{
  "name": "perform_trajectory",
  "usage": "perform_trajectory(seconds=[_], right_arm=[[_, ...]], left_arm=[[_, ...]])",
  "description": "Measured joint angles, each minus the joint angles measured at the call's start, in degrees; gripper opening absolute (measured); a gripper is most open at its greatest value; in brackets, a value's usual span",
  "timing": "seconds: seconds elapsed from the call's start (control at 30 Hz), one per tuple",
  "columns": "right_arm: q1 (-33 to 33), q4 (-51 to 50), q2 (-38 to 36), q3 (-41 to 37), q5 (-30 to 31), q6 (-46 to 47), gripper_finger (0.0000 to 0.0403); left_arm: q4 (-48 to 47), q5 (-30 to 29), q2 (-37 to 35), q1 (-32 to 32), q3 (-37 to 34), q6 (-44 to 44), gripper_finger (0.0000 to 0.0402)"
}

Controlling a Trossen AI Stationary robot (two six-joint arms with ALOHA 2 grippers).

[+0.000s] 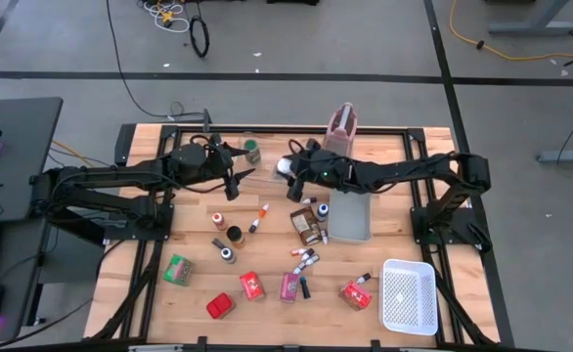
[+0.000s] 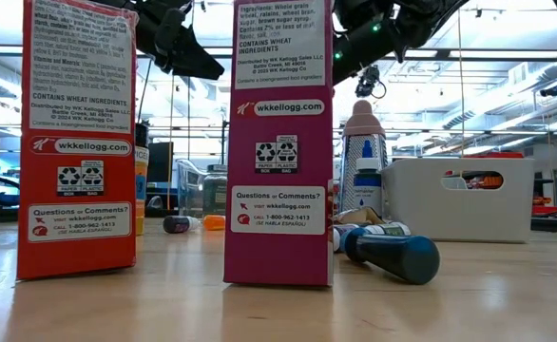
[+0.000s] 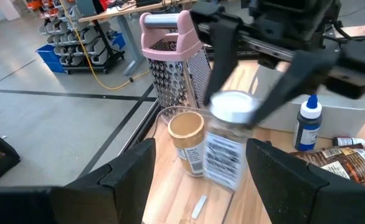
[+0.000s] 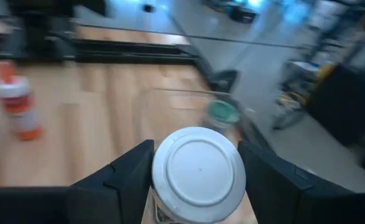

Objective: Pick & Place Kitchen Items
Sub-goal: Put the white seasoning bottle into the transparent bin

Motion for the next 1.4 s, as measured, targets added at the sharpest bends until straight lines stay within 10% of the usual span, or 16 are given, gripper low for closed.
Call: perform_trajectory(seconds=[0.47,1.4], right_arm=[[-2.8,-21.0,0.0,0.0,3.9,10.0,0.0228],[-8.2,-15.2,5.8,0.1,-4.9,9.4,0.0262]], left_arm=[[-0.1,0.0,0.0,0.0,0.0,0.0,0.0261],[-0.2,0.0,0.0,0.0,0.0,0.2,0.0261]])
